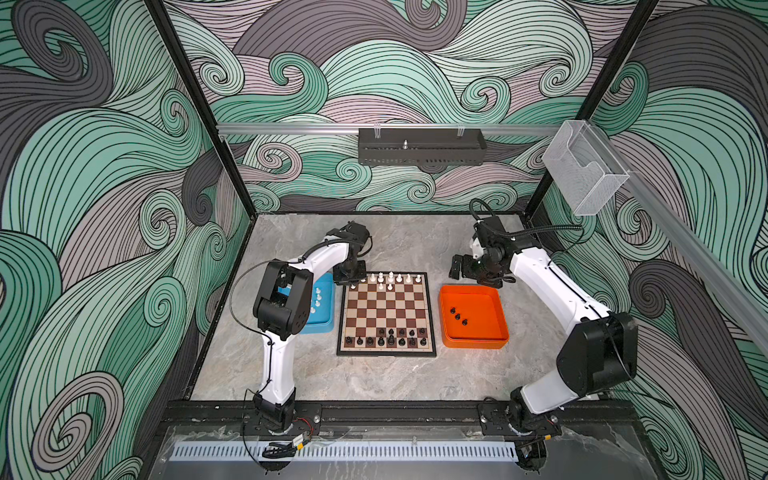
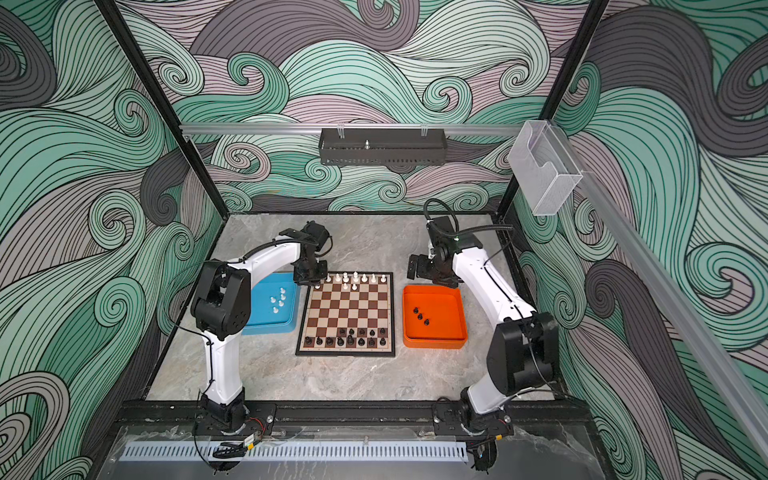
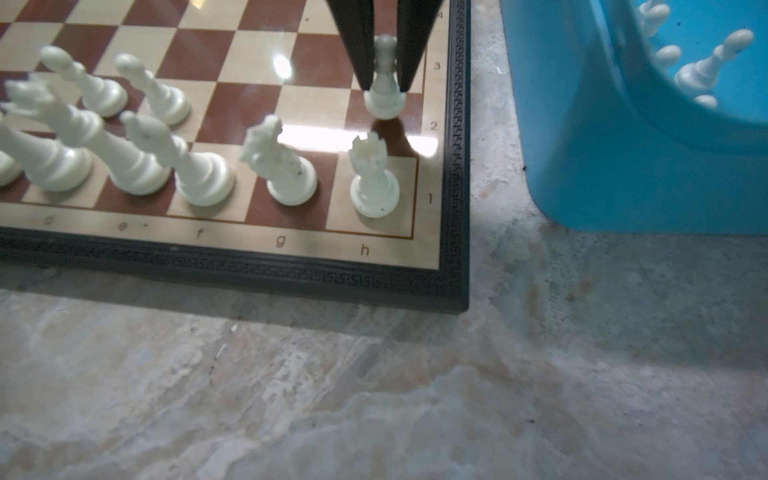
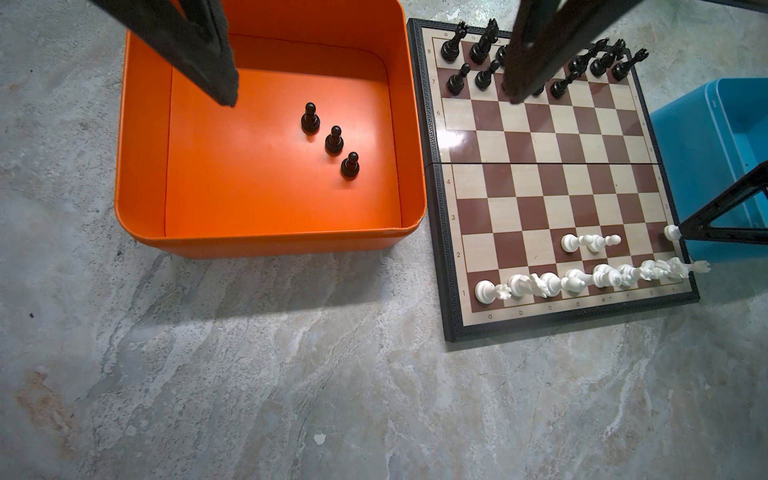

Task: Set up the chess pieces on the board
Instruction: 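Lower the white pawn onto the second-rank corner square and open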

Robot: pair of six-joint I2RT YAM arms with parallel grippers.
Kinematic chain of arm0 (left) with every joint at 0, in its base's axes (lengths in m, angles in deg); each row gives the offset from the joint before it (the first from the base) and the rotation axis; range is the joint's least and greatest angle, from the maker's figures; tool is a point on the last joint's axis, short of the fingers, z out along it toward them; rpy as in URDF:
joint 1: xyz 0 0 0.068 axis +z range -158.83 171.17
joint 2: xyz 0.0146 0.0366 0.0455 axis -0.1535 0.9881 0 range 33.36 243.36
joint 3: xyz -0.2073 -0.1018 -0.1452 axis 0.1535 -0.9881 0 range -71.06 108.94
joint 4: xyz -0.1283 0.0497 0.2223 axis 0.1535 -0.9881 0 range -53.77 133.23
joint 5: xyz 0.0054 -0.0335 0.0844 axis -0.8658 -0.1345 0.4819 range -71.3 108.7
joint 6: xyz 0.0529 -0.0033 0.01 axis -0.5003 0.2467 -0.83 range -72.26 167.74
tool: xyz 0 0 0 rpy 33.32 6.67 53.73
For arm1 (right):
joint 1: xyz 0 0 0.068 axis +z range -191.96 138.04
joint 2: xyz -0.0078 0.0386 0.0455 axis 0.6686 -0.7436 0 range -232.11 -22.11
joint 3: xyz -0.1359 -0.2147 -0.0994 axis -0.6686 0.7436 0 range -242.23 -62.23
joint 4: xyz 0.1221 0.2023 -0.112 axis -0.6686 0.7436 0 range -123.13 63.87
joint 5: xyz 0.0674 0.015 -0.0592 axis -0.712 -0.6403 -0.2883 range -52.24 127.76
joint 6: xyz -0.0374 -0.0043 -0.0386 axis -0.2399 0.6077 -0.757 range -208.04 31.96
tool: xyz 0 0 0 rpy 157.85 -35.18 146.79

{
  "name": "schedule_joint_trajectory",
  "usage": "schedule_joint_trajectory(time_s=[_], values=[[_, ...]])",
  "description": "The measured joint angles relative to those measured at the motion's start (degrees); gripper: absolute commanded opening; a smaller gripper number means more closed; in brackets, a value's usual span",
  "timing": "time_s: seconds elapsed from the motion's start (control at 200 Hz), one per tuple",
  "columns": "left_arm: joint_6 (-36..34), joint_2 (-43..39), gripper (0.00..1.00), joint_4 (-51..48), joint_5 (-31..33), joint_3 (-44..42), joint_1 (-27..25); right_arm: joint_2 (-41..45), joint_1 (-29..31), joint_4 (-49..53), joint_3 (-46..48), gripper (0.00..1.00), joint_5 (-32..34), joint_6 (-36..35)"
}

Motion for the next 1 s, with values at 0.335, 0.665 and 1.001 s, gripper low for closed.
schedule_joint_trajectory(time_s=[0.335,0.665,1.001], values=[[0.0,0.24,0.11,0.15,0.0,0.17,-0.02,0.0,-0.15,0.0,0.0,0.99,0.0,-0.02],[0.02,1.31,0.13,0.31,0.02,0.28,-0.02,0.0,-0.31,0.0,0.0,0.99,0.0,-0.02],[0.02,1.38,0.2,0.31,0.04,0.28,-0.02,-0.02,-0.35,-0.2,0.22,0.99,-0.02,0.0]])
